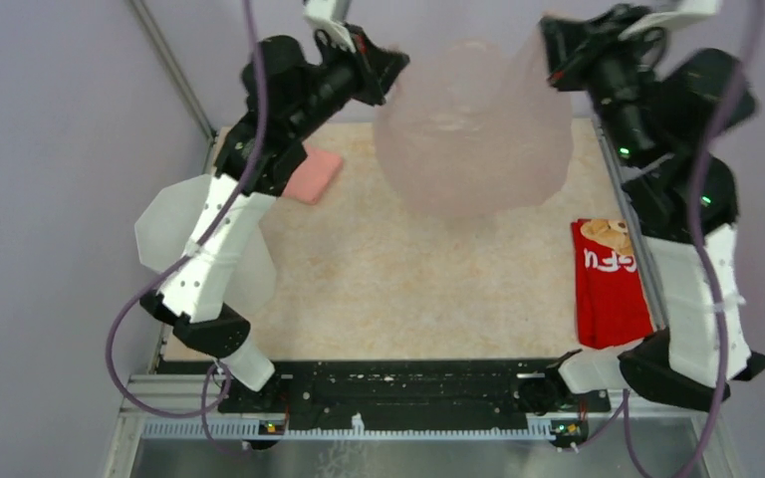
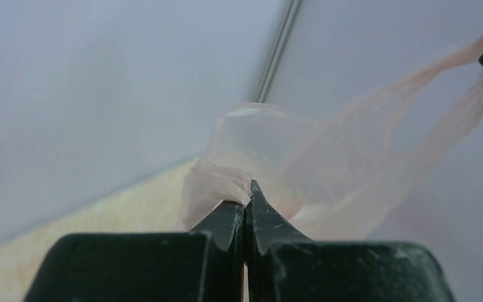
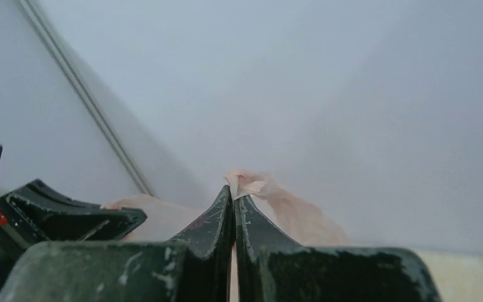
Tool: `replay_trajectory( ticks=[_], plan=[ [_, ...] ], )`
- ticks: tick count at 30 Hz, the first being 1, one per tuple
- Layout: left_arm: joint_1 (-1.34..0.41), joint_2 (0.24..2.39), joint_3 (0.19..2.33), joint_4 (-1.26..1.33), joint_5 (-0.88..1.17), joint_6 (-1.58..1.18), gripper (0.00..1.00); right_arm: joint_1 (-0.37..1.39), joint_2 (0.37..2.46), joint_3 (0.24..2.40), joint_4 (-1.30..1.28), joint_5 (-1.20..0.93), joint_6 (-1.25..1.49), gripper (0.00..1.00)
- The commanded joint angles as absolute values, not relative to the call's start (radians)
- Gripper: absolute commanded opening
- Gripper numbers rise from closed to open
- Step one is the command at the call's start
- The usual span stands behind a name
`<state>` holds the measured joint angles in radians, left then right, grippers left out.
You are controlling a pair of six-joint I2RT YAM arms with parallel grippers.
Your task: Put the trash bags into the trash bin
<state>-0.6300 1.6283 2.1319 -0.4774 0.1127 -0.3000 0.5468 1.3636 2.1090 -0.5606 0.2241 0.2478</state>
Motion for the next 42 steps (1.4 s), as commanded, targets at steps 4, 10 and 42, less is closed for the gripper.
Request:
replay_trajectory(
  ticks=[4,10,42],
  plan=[
    [-0.629,1.524,2.217,-0.315,0.211,-0.310,0.00,0.546,1.268,2.148,-0.424,0.190,0.210,0.00],
    [-0.629,1.427,1.984,-0.288,0.235,-0.334,0.00,0.546,1.186,1.838,-0.354,0.089,0.319,0.00],
    [-0.630,1.506,1.909,-0.451,0.272,-0.585,0.00,0.546,1.203,1.308,0.197,-0.538,0.591,0.34]
  ],
)
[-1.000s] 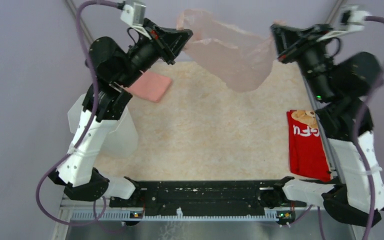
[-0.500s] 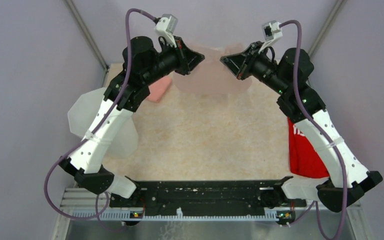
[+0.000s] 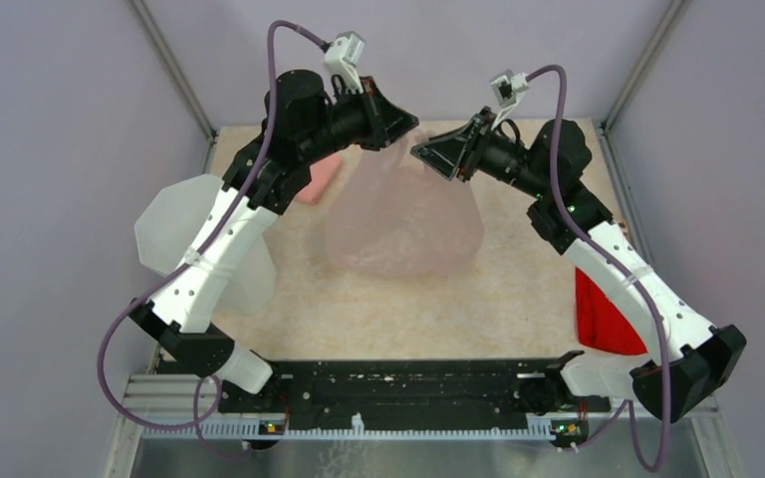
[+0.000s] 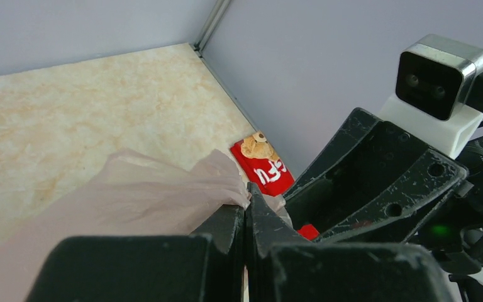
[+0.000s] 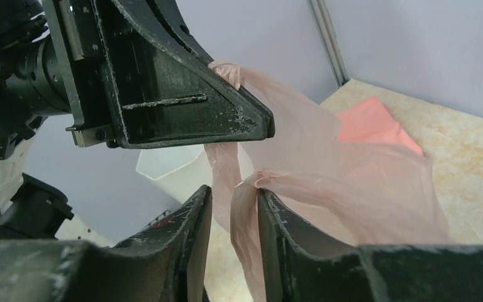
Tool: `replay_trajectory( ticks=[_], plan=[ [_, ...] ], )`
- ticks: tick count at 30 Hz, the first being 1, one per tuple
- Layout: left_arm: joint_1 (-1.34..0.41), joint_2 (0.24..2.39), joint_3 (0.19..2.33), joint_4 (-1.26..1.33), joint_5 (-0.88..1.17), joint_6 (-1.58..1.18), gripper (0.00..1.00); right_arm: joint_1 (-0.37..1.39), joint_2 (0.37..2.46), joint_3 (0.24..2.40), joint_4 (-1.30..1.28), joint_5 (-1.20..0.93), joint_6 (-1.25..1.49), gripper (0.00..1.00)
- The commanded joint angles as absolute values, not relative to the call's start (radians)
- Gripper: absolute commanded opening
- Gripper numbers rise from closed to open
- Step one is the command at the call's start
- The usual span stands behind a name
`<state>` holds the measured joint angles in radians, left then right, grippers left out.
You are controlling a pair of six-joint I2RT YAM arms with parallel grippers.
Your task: Put the trash bags into the trash bin
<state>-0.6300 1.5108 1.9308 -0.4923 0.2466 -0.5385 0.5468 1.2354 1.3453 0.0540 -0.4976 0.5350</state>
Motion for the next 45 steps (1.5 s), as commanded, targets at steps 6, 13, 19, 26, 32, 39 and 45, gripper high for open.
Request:
replay_trajectory(
  ticks=[6,13,19,26,32,39,45],
  plan=[
    [-0.629,1.508,1.877,-0.428,0.286,-0.625,0.00,0.548,1.199,1.247,0.291,-0.524,0.650,0.49],
    [-0.632,1.509,1.857,-0.408,0.305,-0.651,0.00,0.573,1.240,1.257,0.304,-0.500,0.648,0.54],
    [-0.631,1.505,1.852,-0.399,0.305,-0.665,0.00,0.606,1.279,1.293,0.265,-0.448,0.608,0.52],
    [-0.631,1.498,1.848,-0.406,0.309,-0.664,0.00,0.615,1.279,1.277,0.253,-0.377,0.590,0.41],
    [-0.631,1.473,1.818,-0.424,0.285,-0.628,0.33,0.619,1.271,1.293,0.228,-0.318,0.595,0.00],
    [-0.631,1.406,1.851,-0.564,0.137,-0.506,0.81,0.627,1.243,1.363,-0.010,-0.159,0.516,0.00],
    [-0.631,1.298,1.789,-0.720,-0.113,-0.420,0.93,0.629,1.222,1.399,-0.122,-0.086,0.465,0.00]
  ],
)
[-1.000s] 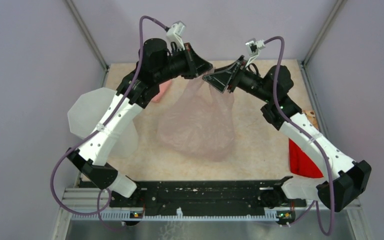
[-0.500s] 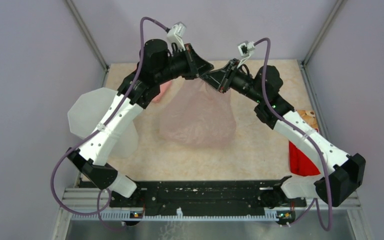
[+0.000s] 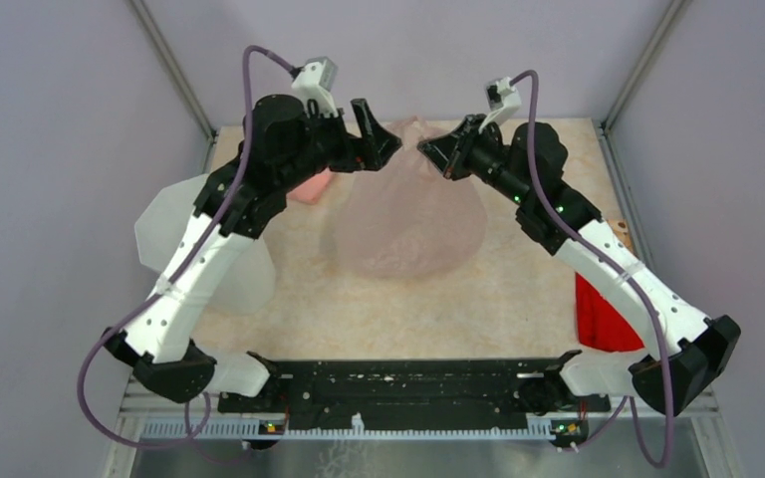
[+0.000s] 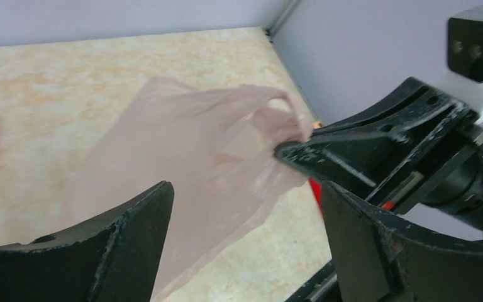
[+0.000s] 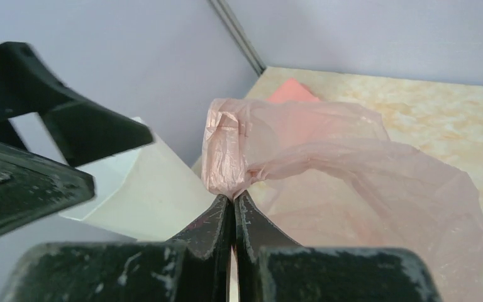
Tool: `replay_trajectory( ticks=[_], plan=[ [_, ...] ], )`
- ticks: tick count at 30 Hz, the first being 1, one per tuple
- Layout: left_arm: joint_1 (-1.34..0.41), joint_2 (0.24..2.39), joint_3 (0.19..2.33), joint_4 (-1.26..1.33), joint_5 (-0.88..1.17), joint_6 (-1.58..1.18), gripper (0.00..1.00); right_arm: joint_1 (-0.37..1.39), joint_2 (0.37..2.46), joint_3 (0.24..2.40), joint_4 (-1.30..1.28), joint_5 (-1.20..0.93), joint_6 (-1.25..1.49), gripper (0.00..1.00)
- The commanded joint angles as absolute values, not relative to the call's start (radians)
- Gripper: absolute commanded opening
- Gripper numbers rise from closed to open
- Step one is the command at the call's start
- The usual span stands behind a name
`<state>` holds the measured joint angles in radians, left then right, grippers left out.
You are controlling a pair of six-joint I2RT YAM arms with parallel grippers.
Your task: Put the trash bags into the trash bin
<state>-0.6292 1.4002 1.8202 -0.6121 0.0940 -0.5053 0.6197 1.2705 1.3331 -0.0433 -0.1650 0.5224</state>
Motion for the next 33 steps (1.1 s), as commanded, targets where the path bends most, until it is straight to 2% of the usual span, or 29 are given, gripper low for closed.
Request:
replay_trajectory(
  ticks=[1,10,18,24,28,33],
  plan=[
    [-0.631,1.280,1.772,-0.748,-0.163,-0.414,0.94,0.628,1.217,1.405,-0.132,-0.080,0.457,0.00],
    [-0.615,1.221,1.707,-1.044,-0.666,-0.438,0.96,0.629,1.197,1.455,-0.228,-0.053,0.413,0.00],
    [-0.434,1.181,1.540,-1.065,-0.635,-0.473,0.91,0.630,1.176,1.501,-0.327,-0.029,0.376,0.00],
    [-0.341,1.199,1.443,-1.020,-0.617,-0.484,0.83,0.629,1.153,1.512,-0.374,-0.006,0.355,0.00],
    [-0.316,1.209,1.416,-0.984,-0.575,-0.466,0.69,0.628,1.133,1.518,-0.400,0.006,0.341,0.00],
    [-0.316,1.228,1.422,-0.962,-0.514,-0.429,0.29,0.628,1.123,1.547,-0.440,0.061,0.306,0.00]
  ],
)
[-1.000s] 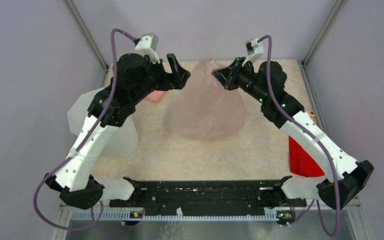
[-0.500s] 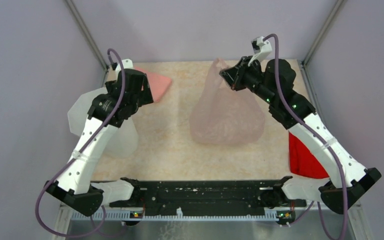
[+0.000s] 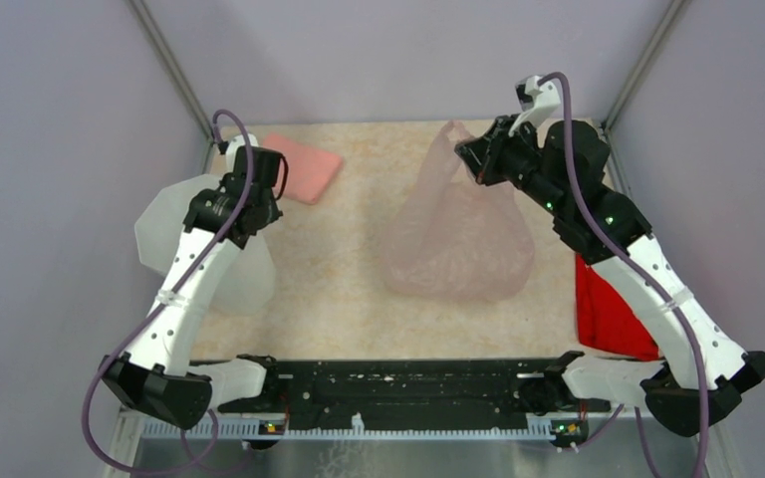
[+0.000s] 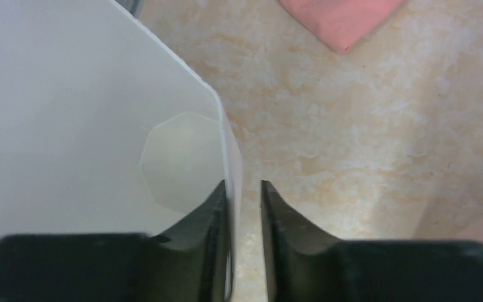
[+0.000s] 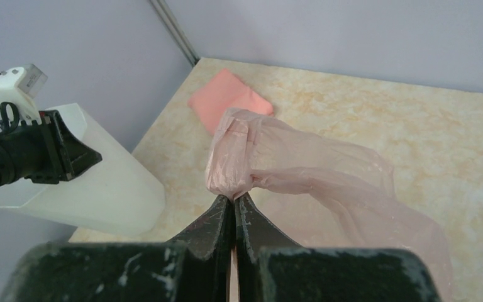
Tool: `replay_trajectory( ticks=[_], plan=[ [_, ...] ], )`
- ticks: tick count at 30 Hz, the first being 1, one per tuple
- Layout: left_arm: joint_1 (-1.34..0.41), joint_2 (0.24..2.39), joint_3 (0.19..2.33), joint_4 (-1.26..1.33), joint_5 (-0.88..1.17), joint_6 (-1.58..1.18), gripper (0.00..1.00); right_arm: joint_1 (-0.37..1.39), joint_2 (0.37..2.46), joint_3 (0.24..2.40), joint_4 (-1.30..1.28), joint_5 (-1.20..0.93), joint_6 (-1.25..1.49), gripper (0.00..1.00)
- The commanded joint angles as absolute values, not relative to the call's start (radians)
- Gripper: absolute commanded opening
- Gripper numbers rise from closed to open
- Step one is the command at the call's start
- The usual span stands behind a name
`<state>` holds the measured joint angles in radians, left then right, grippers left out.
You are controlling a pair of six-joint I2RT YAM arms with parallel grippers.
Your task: Put the trash bags into the trash bin
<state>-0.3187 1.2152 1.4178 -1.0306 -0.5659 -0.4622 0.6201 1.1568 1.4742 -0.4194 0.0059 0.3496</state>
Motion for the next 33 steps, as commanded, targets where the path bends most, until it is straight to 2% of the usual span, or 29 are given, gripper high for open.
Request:
replay_trajectory(
  ticks=[1,4,5,8,17,26,33],
  plan=[
    [-0.316,1.233,1.428,-0.959,-0.486,-0.417,0.22,0.629,1.122,1.553,-0.446,0.070,0.298,0.00],
    [-0.319,1.243,1.444,-0.943,-0.384,-0.394,0.02,0.629,1.121,1.580,-0.466,0.107,0.271,0.00],
    [-0.322,1.246,1.452,-0.939,-0.345,-0.394,0.00,0.628,1.122,1.593,-0.474,0.123,0.261,0.00],
    [-0.369,1.270,1.497,-0.930,-0.261,-0.401,0.00,0.629,1.129,1.645,-0.499,0.174,0.229,0.00],
    [-0.686,1.461,1.723,-0.893,-0.266,-0.472,0.00,0.629,1.157,1.810,-0.526,0.301,0.156,0.00],
    [-0.826,1.650,1.832,-0.803,-0.210,-0.507,0.00,0.629,1.181,1.969,-0.521,0.384,0.088,0.00],
    [-0.867,1.698,1.855,-0.751,-0.165,-0.503,0.24,0.628,1.168,1.994,-0.463,0.371,0.050,0.00]
  ],
)
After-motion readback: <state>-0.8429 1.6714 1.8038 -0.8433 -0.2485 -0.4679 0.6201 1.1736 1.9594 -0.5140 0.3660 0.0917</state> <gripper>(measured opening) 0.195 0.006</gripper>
